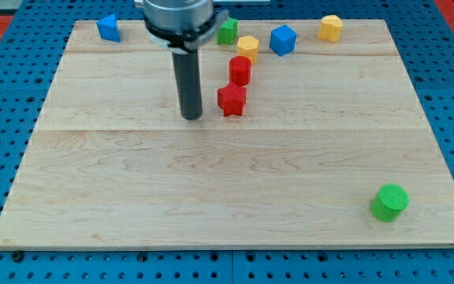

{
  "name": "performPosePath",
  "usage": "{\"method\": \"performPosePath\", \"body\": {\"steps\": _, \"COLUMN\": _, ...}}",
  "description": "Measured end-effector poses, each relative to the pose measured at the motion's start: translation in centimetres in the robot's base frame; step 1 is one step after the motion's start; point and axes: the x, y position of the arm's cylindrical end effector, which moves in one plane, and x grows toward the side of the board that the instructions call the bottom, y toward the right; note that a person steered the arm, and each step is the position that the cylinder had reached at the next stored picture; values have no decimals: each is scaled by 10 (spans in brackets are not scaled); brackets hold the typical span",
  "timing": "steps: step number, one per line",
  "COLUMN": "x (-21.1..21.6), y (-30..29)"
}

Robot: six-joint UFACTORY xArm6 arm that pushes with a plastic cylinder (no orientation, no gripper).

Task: Move green circle at bottom left to red star

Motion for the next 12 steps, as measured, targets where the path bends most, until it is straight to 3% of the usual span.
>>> {"method": "performPosePath", "body": {"steps": 3, "x": 6, "y": 64}}
{"method": "performPosePath", "body": {"steps": 4, "x": 53, "y": 120}}
{"method": "performPosePath", "body": {"steps": 5, "x": 57, "y": 263}}
{"method": "performPosePath", "body": {"steps": 6, "x": 123, "y": 342}}
{"method": "performPosePath", "body": {"steps": 7, "x": 209, "y": 303}}
{"method": "performPosePath", "body": {"steps": 8, "x": 182, "y": 226}}
{"method": "performPosePath", "body": {"steps": 9, "x": 149, "y": 206}}
{"method": "performPosePath", "body": {"steps": 10, "x": 198, "y": 207}}
{"method": "performPosePath", "body": {"steps": 11, "x": 204, "y": 254}}
{"method": "performPosePath", "body": {"steps": 12, "x": 182, "y": 277}}
